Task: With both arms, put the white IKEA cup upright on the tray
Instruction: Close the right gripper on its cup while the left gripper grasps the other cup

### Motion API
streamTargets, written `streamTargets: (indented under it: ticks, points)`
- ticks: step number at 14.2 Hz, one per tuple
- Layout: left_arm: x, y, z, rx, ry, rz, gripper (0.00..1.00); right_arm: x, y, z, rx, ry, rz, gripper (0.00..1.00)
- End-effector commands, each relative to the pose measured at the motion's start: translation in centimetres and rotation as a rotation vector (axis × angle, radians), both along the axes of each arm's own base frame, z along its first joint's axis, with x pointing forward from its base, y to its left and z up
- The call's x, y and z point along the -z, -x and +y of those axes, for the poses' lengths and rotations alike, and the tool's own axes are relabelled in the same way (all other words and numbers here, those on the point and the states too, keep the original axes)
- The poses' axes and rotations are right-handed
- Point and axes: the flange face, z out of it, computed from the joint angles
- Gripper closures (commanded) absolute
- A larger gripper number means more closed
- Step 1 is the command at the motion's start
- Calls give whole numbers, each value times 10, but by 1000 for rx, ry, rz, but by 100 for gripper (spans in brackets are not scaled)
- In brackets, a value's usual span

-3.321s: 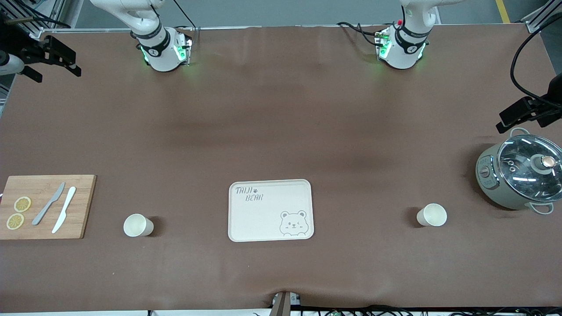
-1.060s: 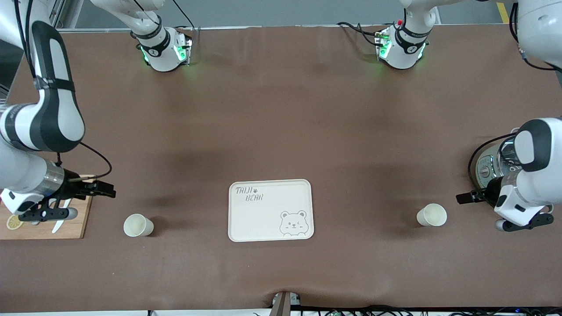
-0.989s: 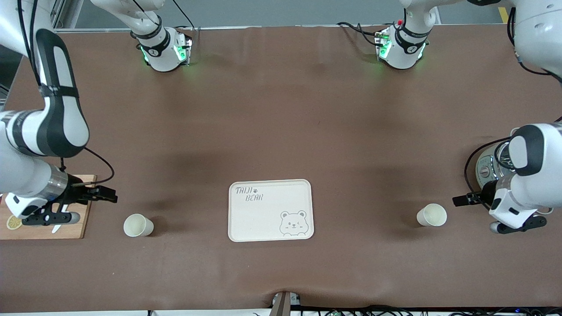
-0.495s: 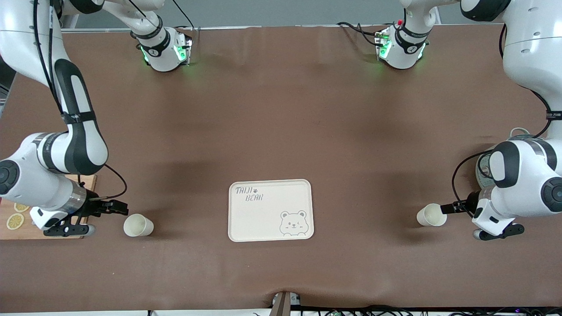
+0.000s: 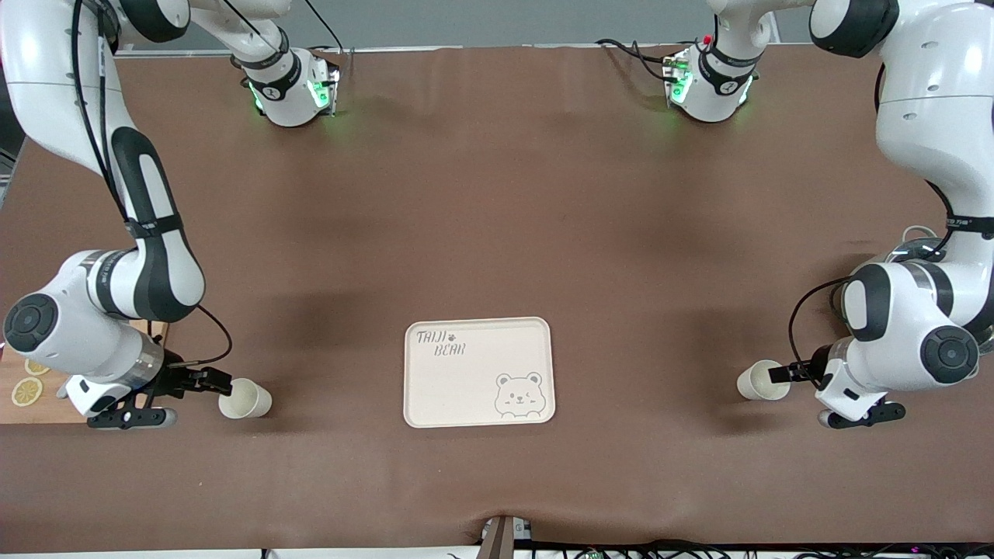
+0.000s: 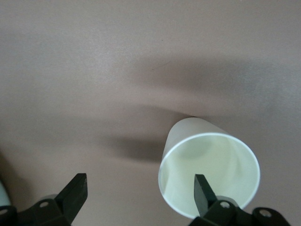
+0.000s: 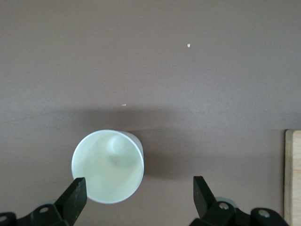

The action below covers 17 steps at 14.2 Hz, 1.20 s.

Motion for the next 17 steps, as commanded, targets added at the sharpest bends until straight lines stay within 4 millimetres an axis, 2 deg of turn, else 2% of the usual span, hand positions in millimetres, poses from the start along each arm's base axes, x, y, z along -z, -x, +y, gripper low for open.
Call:
streamTargets:
  ticks: [1,4,5,6,8,12,15,17]
  points:
    - [2,-3,-1,9,-4,-11,0,10,-8,-5,-2,7,-21,0]
    - [8,-4,-9,-15,-2,-7,1,27,-9,-9,1,9,-36,0]
    - [8,-3,-8,-38,-2,-7,22,30,-9,-10,2,10,-36,0]
    - [8,-3,-8,-39,-4,-7,36,36,-9,-11,-7,12,-29,0]
    - [8,-4,-9,-39,-4,-7,53,47,-8,-11,-17,12,-30,0]
    - [6,-4,-9,-43,-1,-10,82,61,-8,-11,-16,13,-37,0]
    - [8,-4,-9,-52,-2,-8,99,64,-8,-10,-16,14,-42,0]
    - [7,-4,-9,-78,-4,-10,100,64,-8,-10,-10,11,-39,0]
